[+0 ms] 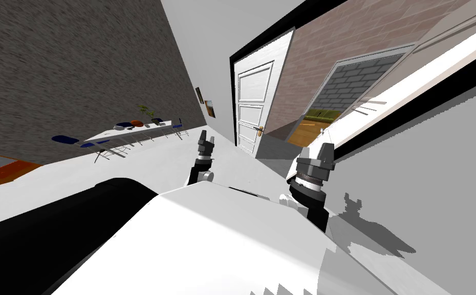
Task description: Push the door open
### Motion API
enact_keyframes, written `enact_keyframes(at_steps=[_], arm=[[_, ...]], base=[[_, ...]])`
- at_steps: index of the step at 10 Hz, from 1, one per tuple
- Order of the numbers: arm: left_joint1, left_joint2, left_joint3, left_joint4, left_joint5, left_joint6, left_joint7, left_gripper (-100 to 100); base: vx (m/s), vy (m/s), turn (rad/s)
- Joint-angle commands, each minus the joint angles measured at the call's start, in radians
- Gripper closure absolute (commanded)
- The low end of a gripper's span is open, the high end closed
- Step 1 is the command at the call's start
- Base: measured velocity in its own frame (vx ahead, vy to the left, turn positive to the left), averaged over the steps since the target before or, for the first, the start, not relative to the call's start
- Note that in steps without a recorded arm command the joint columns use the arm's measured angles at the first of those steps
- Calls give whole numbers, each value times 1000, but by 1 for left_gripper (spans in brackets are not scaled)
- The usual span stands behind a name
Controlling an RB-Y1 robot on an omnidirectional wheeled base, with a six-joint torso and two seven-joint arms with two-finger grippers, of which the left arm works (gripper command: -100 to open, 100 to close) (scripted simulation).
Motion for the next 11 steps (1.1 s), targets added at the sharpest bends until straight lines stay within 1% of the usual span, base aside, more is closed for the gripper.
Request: enact_keyframes(at_steps=[1, 3, 4, 7, 11], arm=[[-20, 7, -5, 34, 5, -1, -2, -100], [-45, 14, -10, 76, 12, -2, -5, -100], [-52, 16, -12, 89, 14, -2, -6, -100], [-109, 29, -25, 185, 30, -4, -13, -100], [-154, 37, -35, 262, 43, -5, -18, -100]], base=[[62, 11, -49], [112, 19, -53], [111, 17, -41], [125, 25, -61], [94, 20, -48]])
